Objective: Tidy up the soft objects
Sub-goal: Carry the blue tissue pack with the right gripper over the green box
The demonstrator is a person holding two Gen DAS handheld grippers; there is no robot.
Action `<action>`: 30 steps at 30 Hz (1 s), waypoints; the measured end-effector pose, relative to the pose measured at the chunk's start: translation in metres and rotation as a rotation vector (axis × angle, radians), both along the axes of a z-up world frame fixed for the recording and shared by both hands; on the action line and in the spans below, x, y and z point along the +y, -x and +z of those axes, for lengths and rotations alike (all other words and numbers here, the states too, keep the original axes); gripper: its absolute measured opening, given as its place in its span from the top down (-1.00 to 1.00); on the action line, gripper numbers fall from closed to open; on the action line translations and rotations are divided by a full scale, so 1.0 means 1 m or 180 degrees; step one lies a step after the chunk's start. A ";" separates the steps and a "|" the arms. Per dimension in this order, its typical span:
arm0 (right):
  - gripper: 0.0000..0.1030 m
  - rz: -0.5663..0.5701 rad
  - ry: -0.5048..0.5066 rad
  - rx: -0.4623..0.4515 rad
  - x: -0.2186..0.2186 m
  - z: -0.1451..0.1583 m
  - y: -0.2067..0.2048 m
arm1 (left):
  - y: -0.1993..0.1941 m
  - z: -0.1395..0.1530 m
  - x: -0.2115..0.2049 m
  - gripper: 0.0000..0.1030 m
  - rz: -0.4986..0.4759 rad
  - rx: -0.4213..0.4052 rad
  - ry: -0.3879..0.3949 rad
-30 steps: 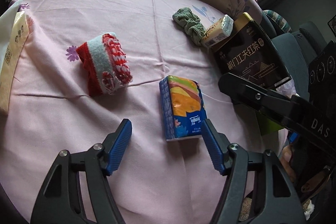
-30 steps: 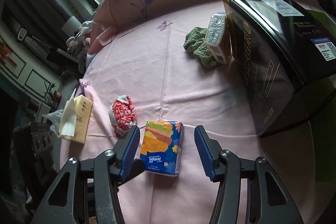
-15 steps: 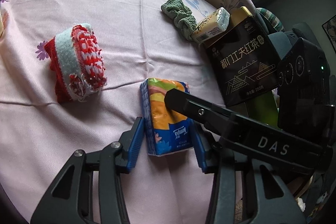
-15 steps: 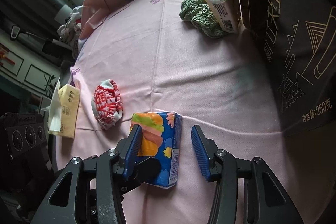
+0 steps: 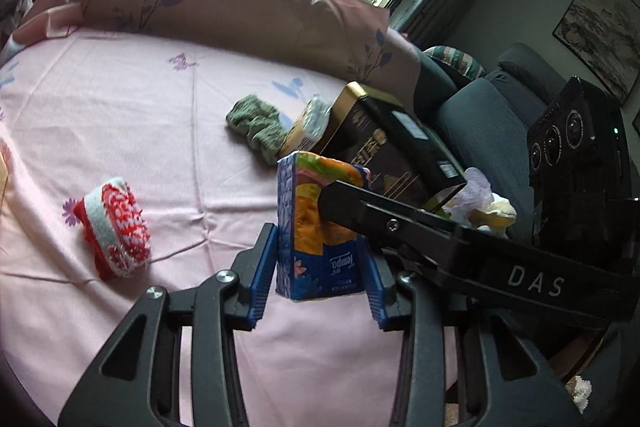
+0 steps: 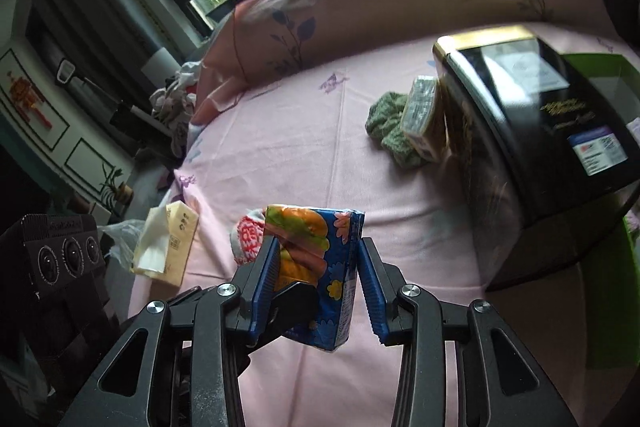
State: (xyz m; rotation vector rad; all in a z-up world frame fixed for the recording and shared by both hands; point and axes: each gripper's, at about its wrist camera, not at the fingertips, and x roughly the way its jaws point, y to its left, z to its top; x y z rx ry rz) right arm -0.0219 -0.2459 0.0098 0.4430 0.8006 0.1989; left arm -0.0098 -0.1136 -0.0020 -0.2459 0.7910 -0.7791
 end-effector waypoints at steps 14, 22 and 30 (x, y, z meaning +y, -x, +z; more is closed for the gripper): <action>0.19 -0.0661 -0.0107 -0.0868 -0.107 0.067 0.074 | 0.037 0.071 -0.114 0.27 -0.0481 -0.0697 0.0063; 0.19 -0.1130 -0.0353 -0.0870 -0.162 0.054 0.086 | 0.033 0.068 -0.178 0.29 -0.0741 -0.0710 -0.0107; 0.18 -0.1382 -0.0599 -0.0850 -0.201 0.032 0.088 | 0.026 0.058 -0.218 0.29 -0.0911 -0.0667 -0.0261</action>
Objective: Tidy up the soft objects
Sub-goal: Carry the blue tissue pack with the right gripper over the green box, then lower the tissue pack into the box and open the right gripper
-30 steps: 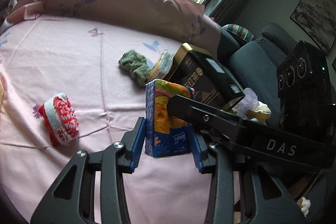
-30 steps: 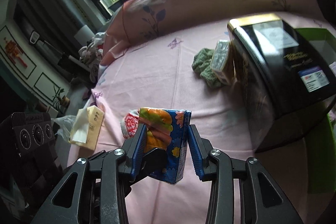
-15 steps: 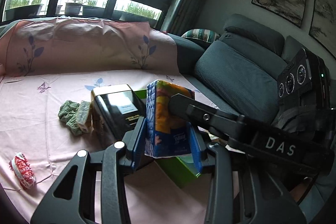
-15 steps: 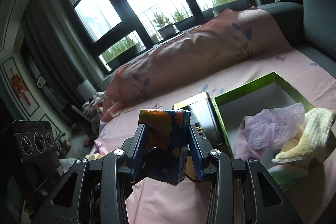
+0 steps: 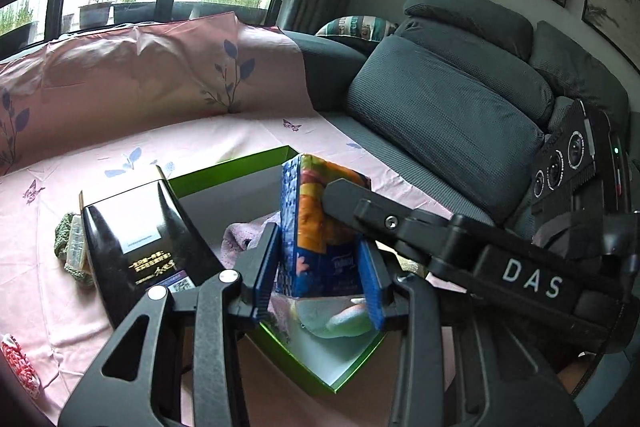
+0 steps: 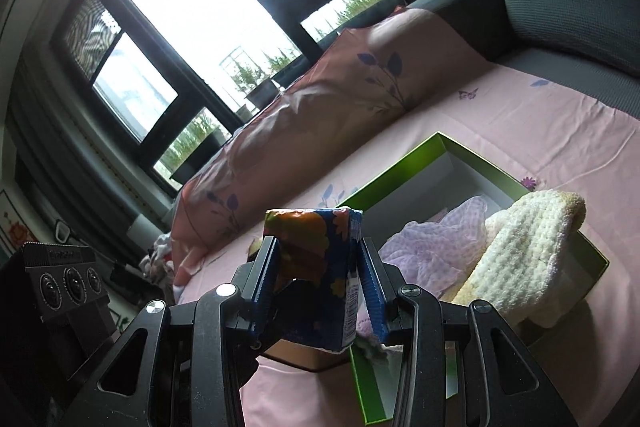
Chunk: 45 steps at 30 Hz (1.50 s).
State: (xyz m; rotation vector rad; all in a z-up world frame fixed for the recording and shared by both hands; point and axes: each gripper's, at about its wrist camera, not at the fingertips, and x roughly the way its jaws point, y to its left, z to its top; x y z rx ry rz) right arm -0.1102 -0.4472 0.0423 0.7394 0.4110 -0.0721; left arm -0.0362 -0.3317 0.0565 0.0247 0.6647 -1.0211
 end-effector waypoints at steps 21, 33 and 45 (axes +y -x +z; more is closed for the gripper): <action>0.18 -0.0349 -0.0321 0.0196 -0.037 -0.026 -0.003 | -0.009 -0.018 -0.038 0.32 0.0033 0.0227 -0.0158; 0.04 -0.0495 -0.0314 0.0333 -0.038 -0.024 0.000 | -0.001 0.006 0.009 -0.14 0.0132 0.0218 0.0088; -0.40 -0.0219 0.0272 0.0367 0.020 0.006 -0.015 | -0.003 0.006 0.107 -0.42 0.0993 0.0073 -0.0232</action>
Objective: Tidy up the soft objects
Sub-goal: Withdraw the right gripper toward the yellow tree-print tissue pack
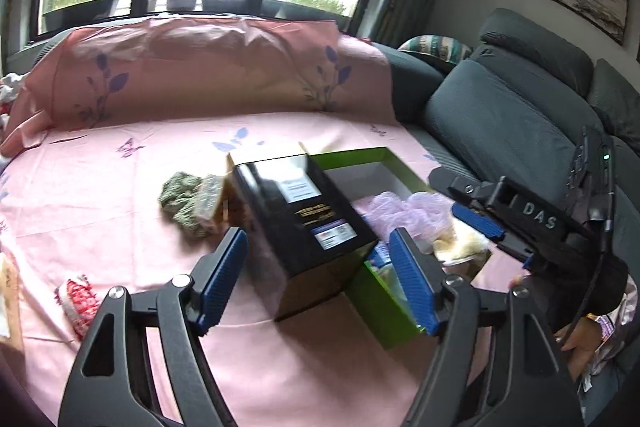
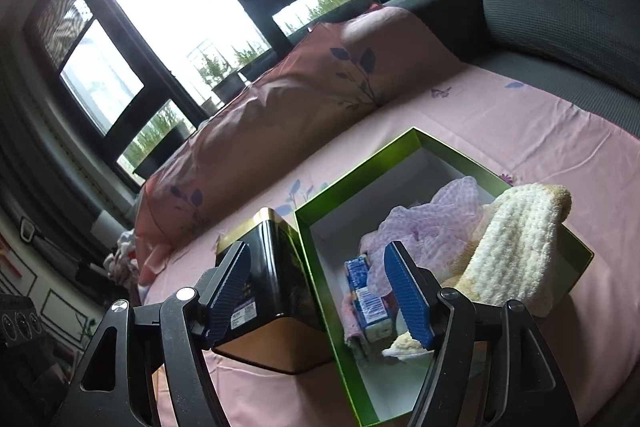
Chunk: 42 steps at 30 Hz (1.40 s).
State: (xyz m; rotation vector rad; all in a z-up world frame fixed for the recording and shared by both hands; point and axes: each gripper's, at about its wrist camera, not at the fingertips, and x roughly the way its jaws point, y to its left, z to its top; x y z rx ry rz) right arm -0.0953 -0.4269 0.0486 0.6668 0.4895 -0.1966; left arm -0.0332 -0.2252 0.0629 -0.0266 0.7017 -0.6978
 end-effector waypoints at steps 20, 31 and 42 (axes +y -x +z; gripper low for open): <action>-0.42 0.0803 0.0523 0.0224 0.116 0.015 -0.041 | -0.041 -0.066 0.153 -0.42 0.1283 0.0457 -0.0290; 0.01 0.0903 0.1118 0.1168 0.194 0.001 -0.134 | -0.072 -0.086 0.210 -0.42 0.1593 0.0831 -0.0106; 0.04 0.0195 0.1395 0.1715 0.202 -0.045 -0.182 | -0.071 -0.078 0.234 -0.42 0.1481 0.0945 0.0185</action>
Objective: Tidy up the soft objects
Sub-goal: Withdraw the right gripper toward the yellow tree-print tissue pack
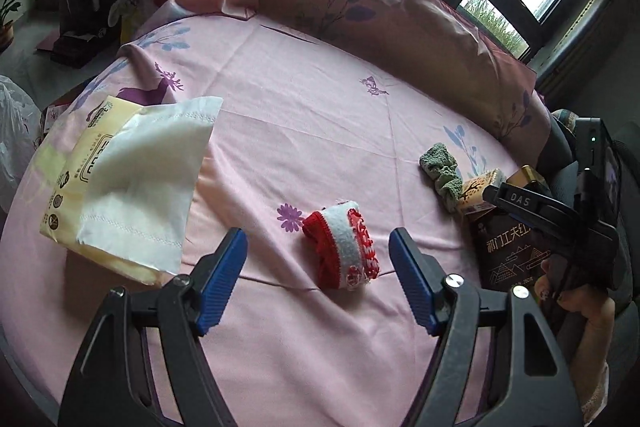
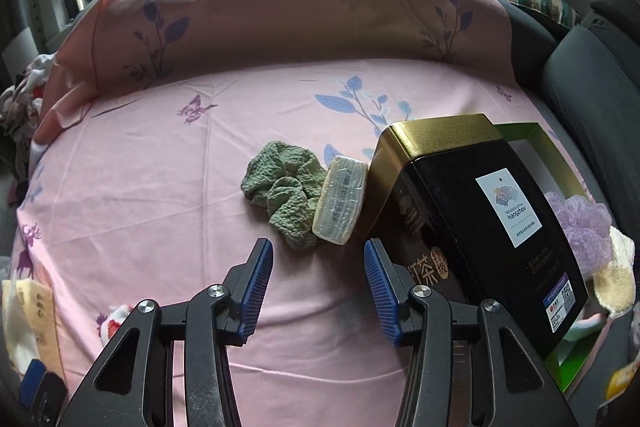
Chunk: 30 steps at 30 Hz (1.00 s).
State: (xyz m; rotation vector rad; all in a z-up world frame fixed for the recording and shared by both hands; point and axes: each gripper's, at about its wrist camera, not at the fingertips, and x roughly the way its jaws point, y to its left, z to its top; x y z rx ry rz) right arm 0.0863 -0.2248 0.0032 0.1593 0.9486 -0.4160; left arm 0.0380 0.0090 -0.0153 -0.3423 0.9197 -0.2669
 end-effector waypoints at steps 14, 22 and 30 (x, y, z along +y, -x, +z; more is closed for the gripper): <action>0.09 -0.0081 0.0326 0.0114 0.006 -0.024 -0.038 | -0.004 -0.001 0.013 -0.42 -0.0033 0.0057 0.0093; 0.54 -0.0175 0.0261 -0.0104 -0.005 -0.024 -0.047 | -0.006 -0.004 0.014 -0.42 -0.0019 0.0080 0.0031; 0.54 0.0838 -0.1291 -0.0642 0.013 0.014 0.001 | -0.009 -0.012 0.016 -0.42 0.0005 0.0201 -0.0011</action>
